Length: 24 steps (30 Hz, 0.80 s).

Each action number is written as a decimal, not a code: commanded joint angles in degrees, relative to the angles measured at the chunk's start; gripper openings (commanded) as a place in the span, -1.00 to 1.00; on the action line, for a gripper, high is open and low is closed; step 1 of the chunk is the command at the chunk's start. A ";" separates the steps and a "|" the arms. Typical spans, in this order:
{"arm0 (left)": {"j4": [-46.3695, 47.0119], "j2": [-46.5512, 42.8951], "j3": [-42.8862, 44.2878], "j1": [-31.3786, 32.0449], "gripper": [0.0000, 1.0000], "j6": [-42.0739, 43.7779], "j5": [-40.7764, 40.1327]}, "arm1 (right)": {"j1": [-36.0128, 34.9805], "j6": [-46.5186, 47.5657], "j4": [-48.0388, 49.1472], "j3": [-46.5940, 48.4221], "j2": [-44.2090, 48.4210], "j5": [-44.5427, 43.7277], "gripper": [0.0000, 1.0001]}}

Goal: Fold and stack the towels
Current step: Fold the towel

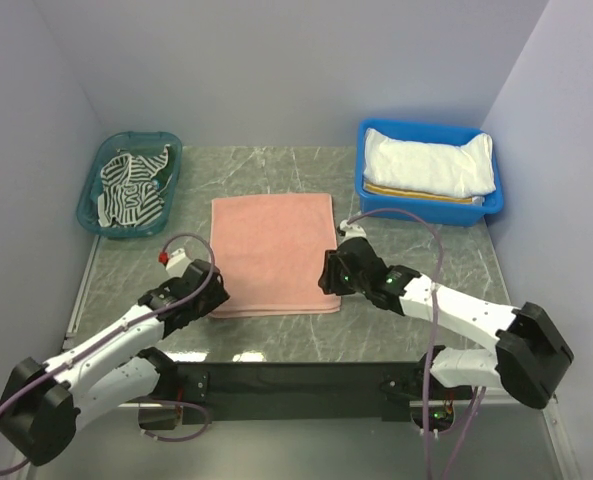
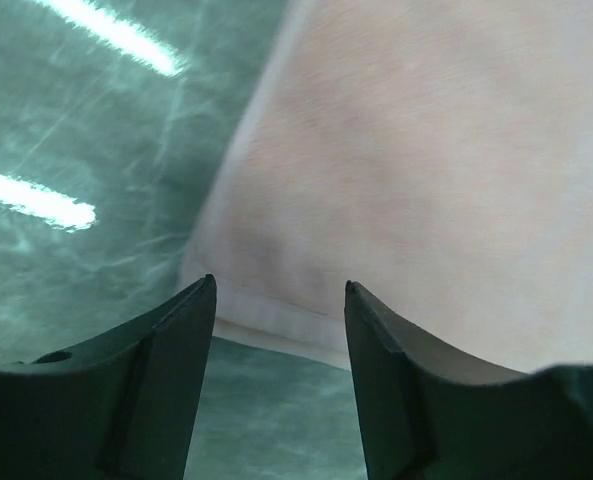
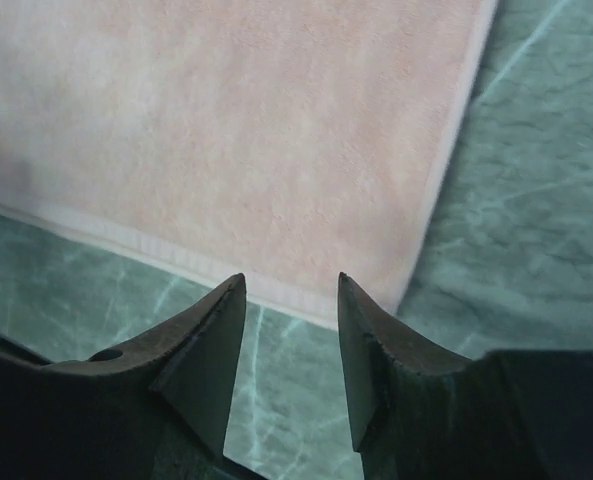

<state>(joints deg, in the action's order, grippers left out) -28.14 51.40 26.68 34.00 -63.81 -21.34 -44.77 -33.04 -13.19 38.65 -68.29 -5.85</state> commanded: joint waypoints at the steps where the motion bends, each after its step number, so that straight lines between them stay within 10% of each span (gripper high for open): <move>1: 1.50 2.91 -2.06 0.28 0.19 -2.28 -2.30 | 0.65 -1.24 7.12 0.10 -3.42 1.63 -0.11; 15: 7.66 19.79 2.94 -5.61 -0.03 1.85 1.04 | 14.27 2.27 12.31 8.88 -26.53 5.67 -0.35; 24: 5.38 9.90 -1.88 -5.61 0.14 -1.84 6.22 | 17.62 4.29 10.55 13.03 -24.80 7.86 -0.30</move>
<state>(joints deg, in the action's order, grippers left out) -18.65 66.26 28.05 28.47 -63.83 -18.57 -27.09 -30.52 -2.42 51.37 -96.99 1.23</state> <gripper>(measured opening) 0.561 0.341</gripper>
